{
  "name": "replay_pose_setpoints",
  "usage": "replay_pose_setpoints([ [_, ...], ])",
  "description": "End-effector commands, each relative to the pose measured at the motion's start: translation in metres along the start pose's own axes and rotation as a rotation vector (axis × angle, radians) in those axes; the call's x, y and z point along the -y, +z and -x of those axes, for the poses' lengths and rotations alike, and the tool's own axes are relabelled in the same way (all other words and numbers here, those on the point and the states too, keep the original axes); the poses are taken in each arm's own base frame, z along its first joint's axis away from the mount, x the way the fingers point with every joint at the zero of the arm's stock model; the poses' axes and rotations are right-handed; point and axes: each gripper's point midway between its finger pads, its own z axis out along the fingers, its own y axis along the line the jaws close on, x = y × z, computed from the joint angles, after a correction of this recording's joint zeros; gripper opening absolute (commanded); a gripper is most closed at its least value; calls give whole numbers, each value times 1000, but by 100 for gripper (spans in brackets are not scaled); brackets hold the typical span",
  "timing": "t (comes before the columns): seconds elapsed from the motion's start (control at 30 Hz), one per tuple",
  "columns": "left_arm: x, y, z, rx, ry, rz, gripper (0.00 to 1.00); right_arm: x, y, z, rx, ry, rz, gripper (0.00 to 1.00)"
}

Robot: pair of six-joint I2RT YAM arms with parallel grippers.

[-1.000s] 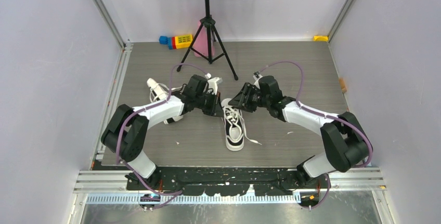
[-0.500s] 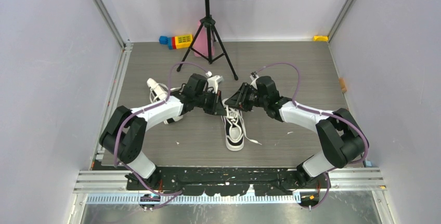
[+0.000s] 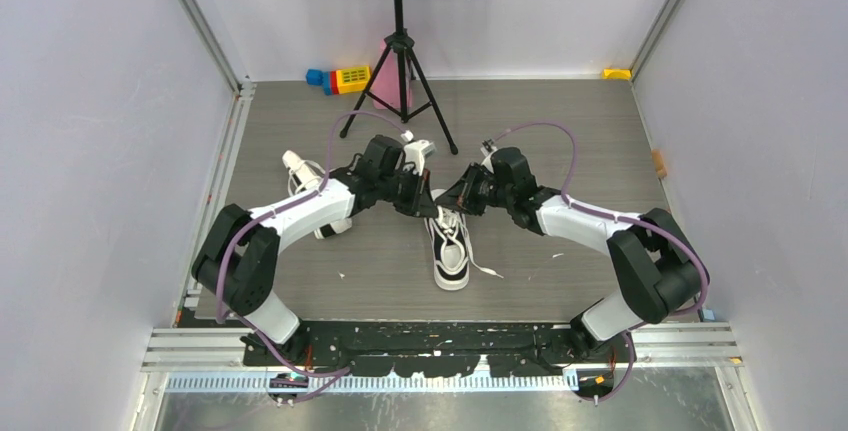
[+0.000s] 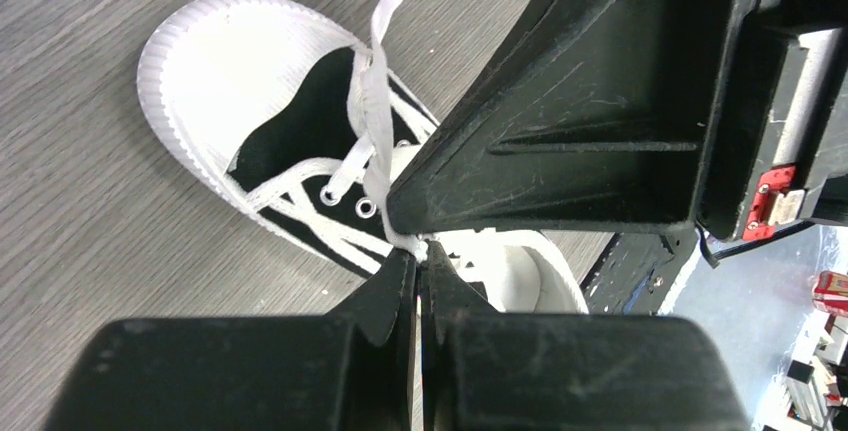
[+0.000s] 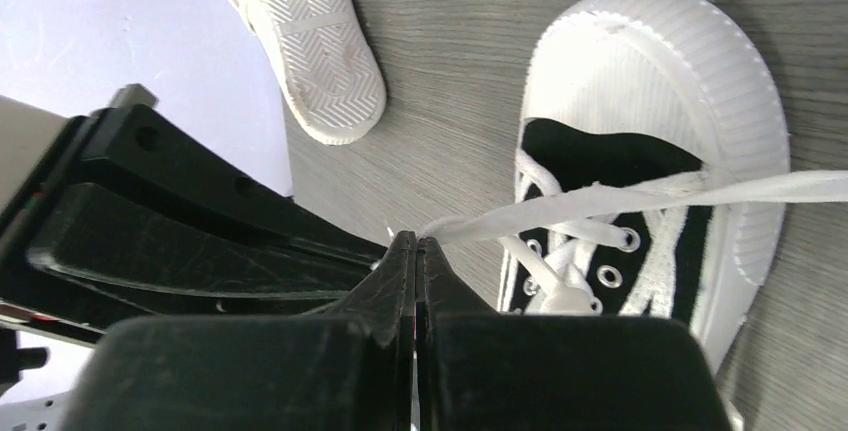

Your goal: Tie the shoes

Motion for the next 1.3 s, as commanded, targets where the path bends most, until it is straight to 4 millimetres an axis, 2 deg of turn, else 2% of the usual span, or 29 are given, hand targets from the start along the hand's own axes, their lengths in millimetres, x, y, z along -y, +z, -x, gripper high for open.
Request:
replay_pose_setpoints([
  [0.0,1,-17,16,18,57,63,0,5,-11,2,32,-49,-51,0],
  [0.27,-23,-40,-7,-54,17,247,0,28,-23,5,65,-92,-167,0],
  [0.47,-41,-69,-28,-39,-65,409,0,44,-30,2,66,-114,-232,0],
  [0.67,-61,-87,-50,-17,-121,539,5,55,-37,0,69,-131,-278,0],
  [0.93,-87,-129,-44,44,-105,777,24,53,-44,0,75,-158,-285,0],
  [1.0,-91,-134,-40,58,-107,805,27,52,-44,0,72,-163,-279,0],
  [1.1,-92,-130,-39,53,-118,791,30,48,-44,0,67,-170,-265,0],
  [1.27,-50,-73,-26,30,-58,420,44,45,-45,1,61,-185,-268,0],
])
